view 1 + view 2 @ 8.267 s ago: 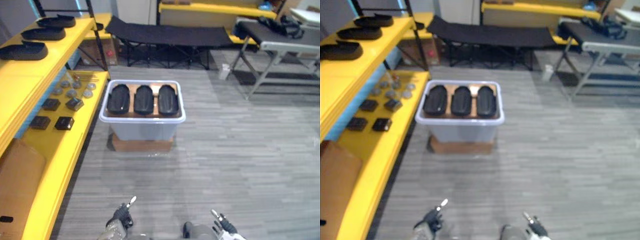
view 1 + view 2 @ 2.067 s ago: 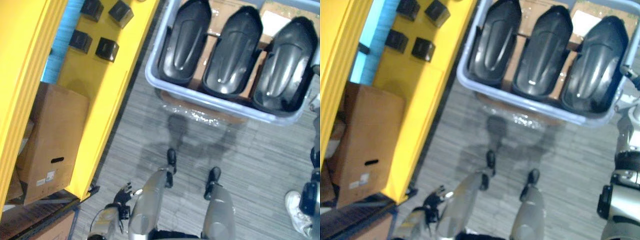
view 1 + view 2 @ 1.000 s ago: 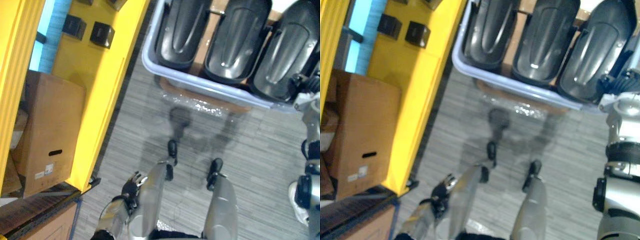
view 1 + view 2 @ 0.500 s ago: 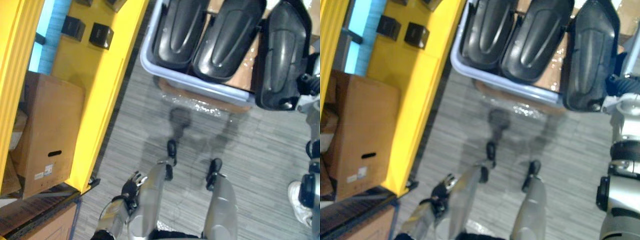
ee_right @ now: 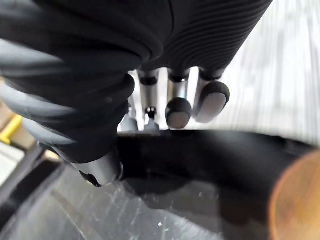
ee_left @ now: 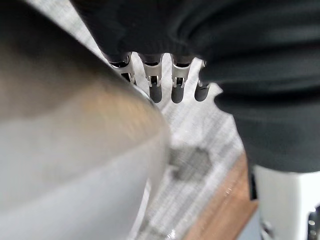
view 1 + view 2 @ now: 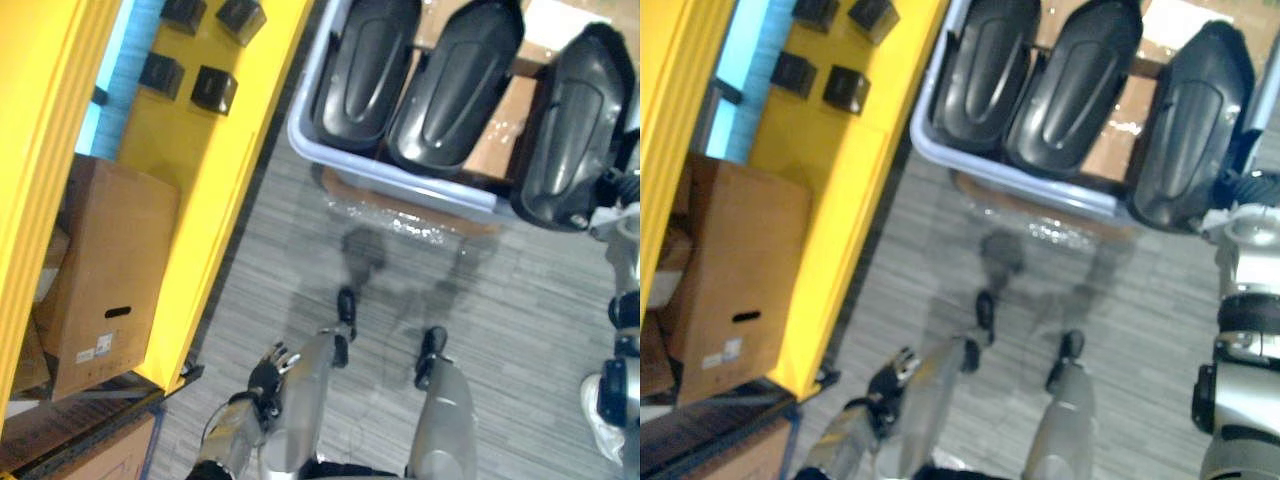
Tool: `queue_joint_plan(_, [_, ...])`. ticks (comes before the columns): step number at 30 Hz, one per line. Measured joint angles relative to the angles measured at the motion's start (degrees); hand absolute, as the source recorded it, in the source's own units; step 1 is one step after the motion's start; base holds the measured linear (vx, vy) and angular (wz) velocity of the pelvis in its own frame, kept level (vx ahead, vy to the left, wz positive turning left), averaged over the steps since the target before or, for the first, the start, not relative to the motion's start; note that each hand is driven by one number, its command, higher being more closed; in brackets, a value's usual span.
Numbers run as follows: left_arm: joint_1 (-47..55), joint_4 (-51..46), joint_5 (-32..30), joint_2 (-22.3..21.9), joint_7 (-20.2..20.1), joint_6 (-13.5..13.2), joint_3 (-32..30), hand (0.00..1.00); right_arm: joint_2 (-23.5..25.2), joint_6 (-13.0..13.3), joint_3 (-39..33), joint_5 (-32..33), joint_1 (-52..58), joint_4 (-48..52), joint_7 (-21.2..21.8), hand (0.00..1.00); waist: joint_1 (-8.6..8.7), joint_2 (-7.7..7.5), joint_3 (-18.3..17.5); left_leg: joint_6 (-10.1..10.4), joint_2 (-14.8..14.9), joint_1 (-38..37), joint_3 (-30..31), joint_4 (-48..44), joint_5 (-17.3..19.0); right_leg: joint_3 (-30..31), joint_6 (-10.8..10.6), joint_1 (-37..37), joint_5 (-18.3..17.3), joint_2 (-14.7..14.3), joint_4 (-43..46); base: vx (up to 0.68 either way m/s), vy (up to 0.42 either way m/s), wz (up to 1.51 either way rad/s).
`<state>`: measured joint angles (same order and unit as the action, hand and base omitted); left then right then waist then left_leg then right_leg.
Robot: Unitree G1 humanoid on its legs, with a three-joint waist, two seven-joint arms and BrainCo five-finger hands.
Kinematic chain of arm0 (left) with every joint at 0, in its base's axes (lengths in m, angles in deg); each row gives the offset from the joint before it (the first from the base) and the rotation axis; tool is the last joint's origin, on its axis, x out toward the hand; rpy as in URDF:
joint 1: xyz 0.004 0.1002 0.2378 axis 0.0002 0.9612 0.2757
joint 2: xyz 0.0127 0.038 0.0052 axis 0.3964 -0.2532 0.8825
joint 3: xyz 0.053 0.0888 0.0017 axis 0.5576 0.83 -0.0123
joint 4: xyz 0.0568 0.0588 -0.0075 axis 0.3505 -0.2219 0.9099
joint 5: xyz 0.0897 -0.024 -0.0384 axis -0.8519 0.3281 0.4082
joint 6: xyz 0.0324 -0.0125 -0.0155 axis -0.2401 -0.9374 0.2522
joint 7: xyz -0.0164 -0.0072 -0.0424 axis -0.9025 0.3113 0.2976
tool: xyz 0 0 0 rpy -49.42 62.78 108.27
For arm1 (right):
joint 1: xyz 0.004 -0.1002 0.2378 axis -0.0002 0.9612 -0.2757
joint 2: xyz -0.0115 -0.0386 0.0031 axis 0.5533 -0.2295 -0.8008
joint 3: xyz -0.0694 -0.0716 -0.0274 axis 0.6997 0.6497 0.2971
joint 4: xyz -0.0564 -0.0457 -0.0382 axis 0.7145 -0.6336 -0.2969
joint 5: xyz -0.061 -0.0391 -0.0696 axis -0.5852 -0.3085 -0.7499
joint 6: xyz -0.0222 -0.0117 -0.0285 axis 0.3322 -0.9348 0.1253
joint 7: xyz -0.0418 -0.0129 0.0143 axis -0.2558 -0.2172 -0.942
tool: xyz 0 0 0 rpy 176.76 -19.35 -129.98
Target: Walk over and take plastic housings, then place them on the shelf
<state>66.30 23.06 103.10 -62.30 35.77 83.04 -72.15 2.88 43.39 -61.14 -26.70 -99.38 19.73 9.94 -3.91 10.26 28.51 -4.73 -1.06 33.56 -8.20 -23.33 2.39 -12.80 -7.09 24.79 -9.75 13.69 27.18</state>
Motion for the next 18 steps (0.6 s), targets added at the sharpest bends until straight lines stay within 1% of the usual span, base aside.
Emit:
queue_joint_plan(7, [0.02, 1.74, -0.11, 0.11, 1.59, 0.25, 0.5, 0.0, -0.01, 0.52, -0.15, -0.19, 0.62, 0.18, -6.39, 1.0, 1.69, -0.07, -0.13, 0.1, 0.08, -4.95, 0.22, 3.26, -1.05, -0.48, -0.26, -5.87, 2.51, -1.19, -5.29, 0.01, 0.002, -0.02])
queue_joint_plan(10, [0.19, 2.04, -0.5, 0.15, 2.08, 1.32, 0.56, 0.0, 0.0, 0.66, -0.17, -0.44, 0.74, -0.54, -8.06, 1.0, 2.19, -0.16, -0.16, 0.05, -0.17, -7.58, 0.77, 4.35, -1.24, -1.17, -0.39, -9.32, 3.16, -1.38, -7.51, 0.03, 0.005, 0.09])
queue_joint_plan(13, [0.9, 1.69, -1.16, 0.46, 2.05, 1.26, 0.59, 0.0, 0.16, 2.05, -0.57, -0.51, 0.79, -0.48, -9.88, 1.0, 2.35, -0.7, -0.31, 0.21, -0.56, -10.33, 1.21, 6.75, -2.19, -1.43, -0.23, -11.95, 3.63, -1.52, -9.75, 0.0, -0.004, 0.07])
queue_joint_plan(14, [1.45, 1.1, -1.52, 0.82, 2.04, 0.99, 0.57, 0.0, 0.5, 3.05, -1.06, -0.55, 0.94, -0.31, -10.35, 1.0, 2.38, -1.16, -0.21, 0.38, -0.64, -11.71, 1.2, 8.14, -2.64, -1.5, -0.11, -13.12, 3.94, -1.64, -10.78, 0.0, 0.0, 0.0])
queue_joint_plan(16, [3.43, -1.32, -3.3, 1.92, 2.04, 0.1, 0.58, 0.0, 2.1, 4.01, -2.43, -0.56, 2.03, 1.34, -11.09, 1.0, 2.7, -2.59, -0.29, 0.79, -0.72, -14.16, 1.05, 10.73, -3.55, -1.5, -0.06, -15.04, 4.52, -1.97, -12.79, 0.02, -0.041, -0.05])
queue_joint_plan(17, [5.44, -4.26, -4.79, 2.7, 2.06, -0.64, 0.48, 0.0, 3.77, 4.37, -3.55, -0.87, 3.73, 3.86, -11.72, 1.0, 3.15, -3.93, -0.38, 0.89, -0.8, -16.02, 1.02, 12.79, -4.31, -1.55, 0.09, -16.6, 4.86, -2.21, -14.13, 0.03, -0.048, -0.03])
queue_joint_plan(18, [6.37, -6.44, -5.31, 3.11, 2.09, -0.82, 0.41, 0.0, 4.5, 4.81, -4.28, -1.06, 5.07, 5.39, -11.95, 1.0, 3.27, -4.56, -0.4, 1.17, -0.84, -17.01, 1.02, 13.71, -4.61, -1.6, 0.2, -17.28, 5.02, -2.33, -14.8, 0.07, -0.065, -0.03])
